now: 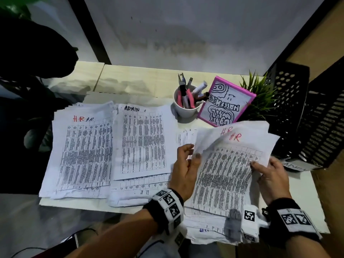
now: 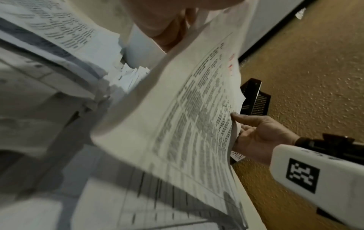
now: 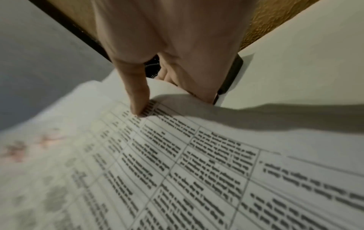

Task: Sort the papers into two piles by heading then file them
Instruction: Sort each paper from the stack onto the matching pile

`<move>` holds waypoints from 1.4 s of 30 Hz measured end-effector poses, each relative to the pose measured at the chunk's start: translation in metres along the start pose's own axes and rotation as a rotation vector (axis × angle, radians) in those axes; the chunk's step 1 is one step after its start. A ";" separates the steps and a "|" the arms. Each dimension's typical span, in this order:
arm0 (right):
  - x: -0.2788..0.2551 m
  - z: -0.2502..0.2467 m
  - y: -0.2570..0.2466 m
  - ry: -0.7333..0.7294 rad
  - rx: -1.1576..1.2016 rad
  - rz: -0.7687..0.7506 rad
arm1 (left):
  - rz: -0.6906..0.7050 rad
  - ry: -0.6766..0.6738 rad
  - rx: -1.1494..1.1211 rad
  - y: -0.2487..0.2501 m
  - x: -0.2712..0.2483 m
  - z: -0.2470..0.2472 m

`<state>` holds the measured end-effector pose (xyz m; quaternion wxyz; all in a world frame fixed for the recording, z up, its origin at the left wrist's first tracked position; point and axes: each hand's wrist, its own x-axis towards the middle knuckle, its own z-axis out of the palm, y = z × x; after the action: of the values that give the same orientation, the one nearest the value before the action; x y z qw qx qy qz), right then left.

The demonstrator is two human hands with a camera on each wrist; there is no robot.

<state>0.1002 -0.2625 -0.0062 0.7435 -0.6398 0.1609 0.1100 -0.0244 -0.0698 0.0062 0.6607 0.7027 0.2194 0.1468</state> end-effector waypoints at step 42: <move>0.008 0.017 0.057 0.254 -1.119 0.008 | -0.214 0.637 0.909 -0.055 0.075 -0.323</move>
<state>0.0888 -0.2371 -0.0591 0.2661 -0.9434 0.1688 0.1035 -0.1269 0.2485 -0.0279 0.2038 0.8115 0.5191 0.1747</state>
